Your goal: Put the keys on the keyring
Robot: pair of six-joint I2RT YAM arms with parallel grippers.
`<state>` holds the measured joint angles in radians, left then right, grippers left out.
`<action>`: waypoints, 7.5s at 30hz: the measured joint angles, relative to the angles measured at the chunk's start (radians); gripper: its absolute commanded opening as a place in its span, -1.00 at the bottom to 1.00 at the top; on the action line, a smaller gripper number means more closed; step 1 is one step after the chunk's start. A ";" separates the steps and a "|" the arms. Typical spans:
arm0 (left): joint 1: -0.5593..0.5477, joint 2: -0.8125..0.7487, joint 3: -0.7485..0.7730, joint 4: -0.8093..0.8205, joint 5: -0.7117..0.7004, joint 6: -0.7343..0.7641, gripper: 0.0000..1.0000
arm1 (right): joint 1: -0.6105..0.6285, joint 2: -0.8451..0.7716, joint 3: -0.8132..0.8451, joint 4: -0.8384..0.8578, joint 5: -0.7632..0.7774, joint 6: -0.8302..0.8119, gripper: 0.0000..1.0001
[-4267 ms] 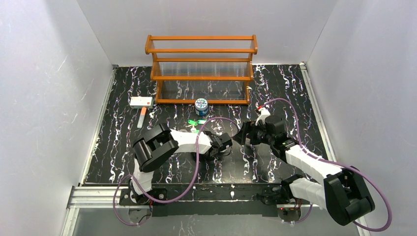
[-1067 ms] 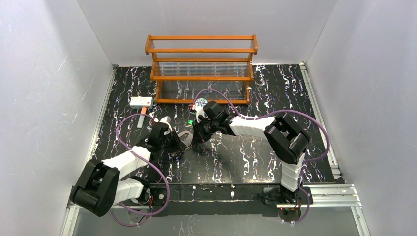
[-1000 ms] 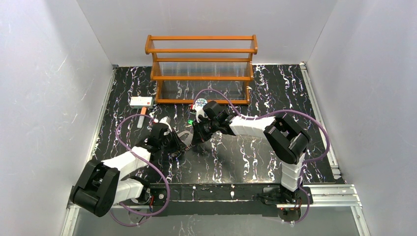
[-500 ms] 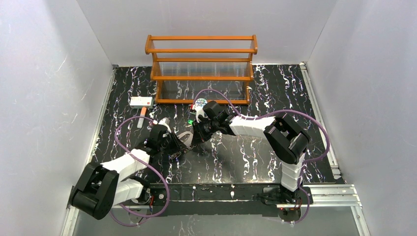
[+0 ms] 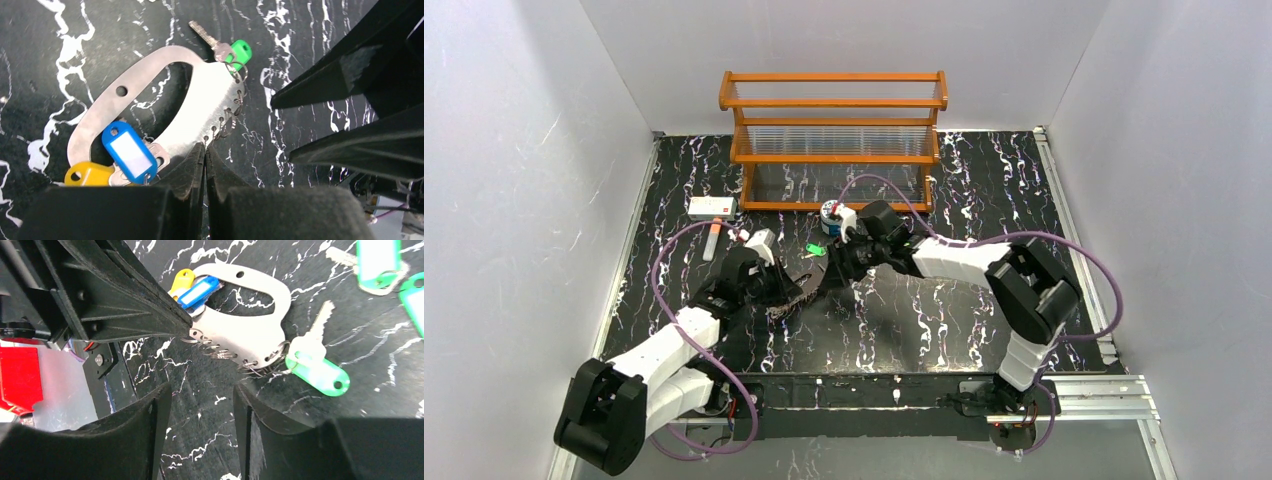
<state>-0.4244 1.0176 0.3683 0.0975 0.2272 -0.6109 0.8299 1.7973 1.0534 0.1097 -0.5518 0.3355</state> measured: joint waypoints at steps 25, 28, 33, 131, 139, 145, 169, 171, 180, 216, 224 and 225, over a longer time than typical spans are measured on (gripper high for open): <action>0.000 0.142 -0.035 0.108 0.063 0.026 -1.00 | -0.056 -0.104 -0.070 0.124 -0.088 -0.134 0.35; 0.000 0.158 -0.035 0.123 0.061 0.023 -0.96 | -0.055 -0.104 -0.070 0.122 -0.088 -0.136 0.36; 0.000 0.180 -0.034 0.130 0.062 0.022 -0.60 | -0.056 -0.104 -0.070 0.117 -0.088 -0.142 0.37; -0.048 0.049 -0.026 0.110 0.062 -0.007 -1.00 | -0.056 -0.227 -0.140 0.143 -0.070 -0.195 0.51; -0.119 0.042 0.026 0.034 0.074 0.153 -1.00 | -0.056 -0.232 -0.321 0.376 -0.157 -0.284 0.50; -0.205 -0.010 0.031 0.018 0.072 0.269 -1.00 | -0.055 -0.232 -0.386 0.506 -0.244 -0.418 0.42; -0.248 -0.091 0.031 0.029 0.069 0.357 -1.00 | -0.031 -0.089 -0.351 0.628 -0.361 -0.594 -0.25; -0.250 -0.090 0.031 0.029 0.069 0.357 -1.00 | -0.029 -0.085 -0.344 0.626 -0.367 -0.594 -0.25; -0.253 -0.090 0.031 0.029 0.069 0.357 -1.00 | -0.018 -0.064 -0.317 0.596 -0.367 -0.606 -0.20; -0.259 -0.210 0.002 0.049 -0.042 0.356 -0.10 | -0.015 -0.107 -0.283 0.416 -0.296 -0.644 -0.97; -0.259 -0.129 -0.034 0.052 -0.055 0.293 0.02 | -0.015 -0.130 -0.298 0.415 -0.246 -0.627 -0.97; -0.259 -0.110 -0.033 0.053 -0.056 0.286 0.02 | -0.015 -0.130 -0.298 0.415 -0.238 -0.626 -0.97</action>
<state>-0.6838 0.9073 0.3351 0.1509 0.1707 -0.3248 0.8150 1.6669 0.7551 0.5247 -0.7902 -0.2909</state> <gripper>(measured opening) 0.506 0.030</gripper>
